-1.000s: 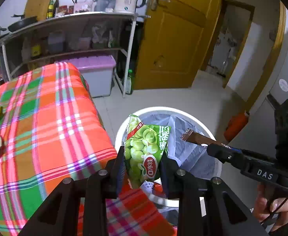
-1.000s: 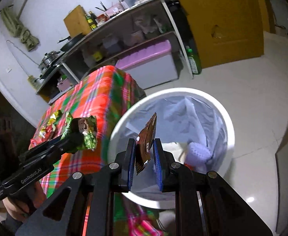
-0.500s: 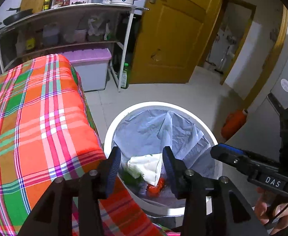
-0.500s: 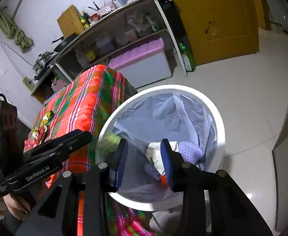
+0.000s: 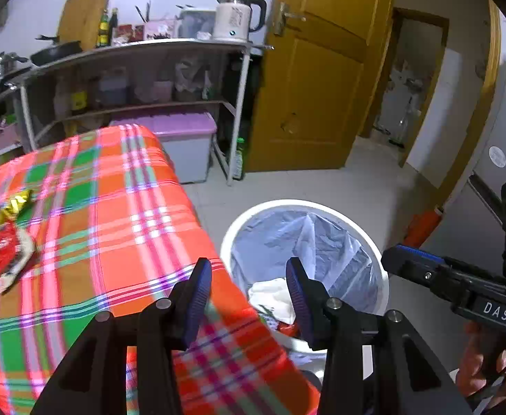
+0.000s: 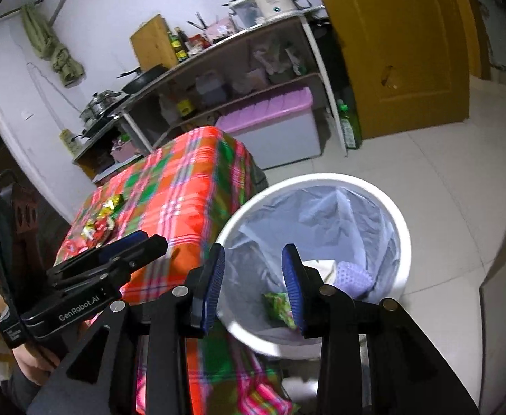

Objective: Collect trash
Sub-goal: 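Move both open tools back over the table toward the remaining trash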

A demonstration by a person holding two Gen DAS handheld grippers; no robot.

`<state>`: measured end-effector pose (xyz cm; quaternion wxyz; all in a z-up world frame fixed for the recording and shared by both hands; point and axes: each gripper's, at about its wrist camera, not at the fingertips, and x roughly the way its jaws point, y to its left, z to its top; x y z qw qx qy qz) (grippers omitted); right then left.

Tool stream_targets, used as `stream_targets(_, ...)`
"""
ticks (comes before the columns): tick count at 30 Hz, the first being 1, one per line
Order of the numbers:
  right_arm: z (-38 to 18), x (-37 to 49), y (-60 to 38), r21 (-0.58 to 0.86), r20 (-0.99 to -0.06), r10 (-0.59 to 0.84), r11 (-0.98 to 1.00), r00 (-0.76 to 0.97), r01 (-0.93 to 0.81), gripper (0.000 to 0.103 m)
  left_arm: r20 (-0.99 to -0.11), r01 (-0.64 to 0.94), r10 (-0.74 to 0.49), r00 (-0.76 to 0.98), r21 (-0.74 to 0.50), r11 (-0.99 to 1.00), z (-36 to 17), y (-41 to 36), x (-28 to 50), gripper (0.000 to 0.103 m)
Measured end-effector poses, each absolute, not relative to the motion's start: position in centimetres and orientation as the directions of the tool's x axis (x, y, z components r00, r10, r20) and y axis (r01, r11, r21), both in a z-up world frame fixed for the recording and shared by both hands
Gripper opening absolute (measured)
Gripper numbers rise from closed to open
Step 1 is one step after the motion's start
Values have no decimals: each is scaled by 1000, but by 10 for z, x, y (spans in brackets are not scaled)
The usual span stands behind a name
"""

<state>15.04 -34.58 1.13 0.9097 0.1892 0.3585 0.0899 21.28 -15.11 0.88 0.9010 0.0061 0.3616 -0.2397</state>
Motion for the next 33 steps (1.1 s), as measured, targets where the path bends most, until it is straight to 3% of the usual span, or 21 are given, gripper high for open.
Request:
stream_targets(13,32,139,-283,331,-612,342,930,713,-162,36,-600,333,-347,721,-139,933,38,-85,177,44)
stream_targets(33,45,140,-212,223,-612,331,944,719,-245,36,-590,189,-237,772,-142,972,36,-8,161,45)
